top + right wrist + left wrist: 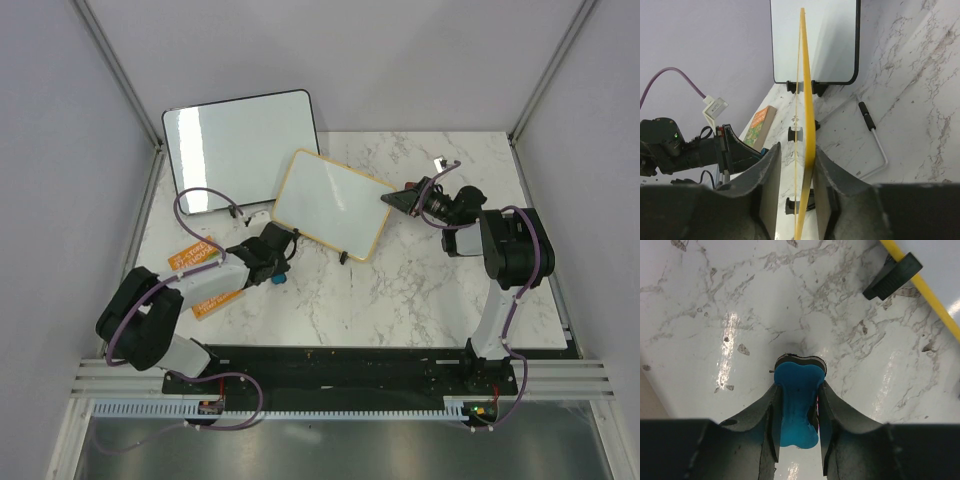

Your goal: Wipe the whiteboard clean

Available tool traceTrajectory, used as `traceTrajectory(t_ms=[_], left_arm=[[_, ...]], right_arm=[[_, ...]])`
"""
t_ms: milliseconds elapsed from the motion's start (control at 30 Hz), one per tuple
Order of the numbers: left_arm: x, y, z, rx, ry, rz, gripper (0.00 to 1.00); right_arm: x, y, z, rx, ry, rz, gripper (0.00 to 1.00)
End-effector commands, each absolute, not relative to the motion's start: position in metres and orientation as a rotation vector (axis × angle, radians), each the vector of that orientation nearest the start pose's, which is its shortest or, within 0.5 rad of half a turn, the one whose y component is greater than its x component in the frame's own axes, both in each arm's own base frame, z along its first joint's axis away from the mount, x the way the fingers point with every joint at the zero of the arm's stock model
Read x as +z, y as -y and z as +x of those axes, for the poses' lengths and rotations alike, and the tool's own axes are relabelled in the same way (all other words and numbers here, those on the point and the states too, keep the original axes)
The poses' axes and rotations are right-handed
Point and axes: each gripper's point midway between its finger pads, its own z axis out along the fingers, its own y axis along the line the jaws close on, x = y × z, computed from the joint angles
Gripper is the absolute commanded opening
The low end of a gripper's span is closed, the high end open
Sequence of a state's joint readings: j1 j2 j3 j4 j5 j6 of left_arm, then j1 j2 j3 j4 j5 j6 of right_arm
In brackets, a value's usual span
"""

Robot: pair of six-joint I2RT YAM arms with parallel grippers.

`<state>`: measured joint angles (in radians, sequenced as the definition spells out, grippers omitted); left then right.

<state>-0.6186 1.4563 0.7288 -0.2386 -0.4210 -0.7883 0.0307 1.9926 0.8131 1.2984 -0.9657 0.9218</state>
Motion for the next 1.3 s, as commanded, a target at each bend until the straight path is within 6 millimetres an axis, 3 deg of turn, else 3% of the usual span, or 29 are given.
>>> traceTrajectory(t_ms=[0,267,433,600,667,800,833,867,933,1067,1267], left_arm=[[0.032,0.151,0.290,-0.073,-2.409,-0.418,0.32],[0.032,0.152,0.297,-0.043,-2.406,-0.385,0.76],[0.043,0.150,0.301,-0.053,-2.366,-0.385,0.89],[0.071,0.146,0.314,-0.045,-2.261,-0.337,0.92],[0.084,0.144,0.322,-0.021,-2.229,-0.331,0.83],[0.097,0.137,0.341,0.063,-2.189,-0.332,0.02],[0.089,0.138,0.344,0.090,-2.211,-0.320,0.02],[0.096,0.141,0.354,0.089,-2.200,-0.323,0.02],[0.086,0.143,0.360,0.119,-2.228,-0.317,0.02],[0.086,0.151,0.379,0.129,-2.226,-0.311,0.02],[0.070,0.156,0.395,0.135,-2.259,-0.305,0.02]], right_arm=[[0.168,-0.180,0.414,1.397,-1.549,-0.292,0.43],[0.170,-0.179,0.414,1.386,-1.540,-0.290,0.52],[0.172,-0.178,0.413,1.365,-1.541,-0.273,0.61],[0.168,-0.175,0.418,1.321,-1.568,-0.251,0.65],[0.167,-0.174,0.418,1.316,-1.571,-0.245,0.66],[0.167,-0.172,0.420,1.303,-1.576,-0.231,0.68],[0.167,-0.172,0.420,1.299,-1.577,-0.231,0.68],[0.167,-0.171,0.421,1.292,-1.578,-0.228,0.68],[0.163,-0.166,0.423,1.263,-1.593,-0.206,0.69],[0.162,-0.156,0.428,1.180,-1.619,-0.177,0.73],[0.158,-0.152,0.429,1.141,-1.646,-0.160,0.77]])
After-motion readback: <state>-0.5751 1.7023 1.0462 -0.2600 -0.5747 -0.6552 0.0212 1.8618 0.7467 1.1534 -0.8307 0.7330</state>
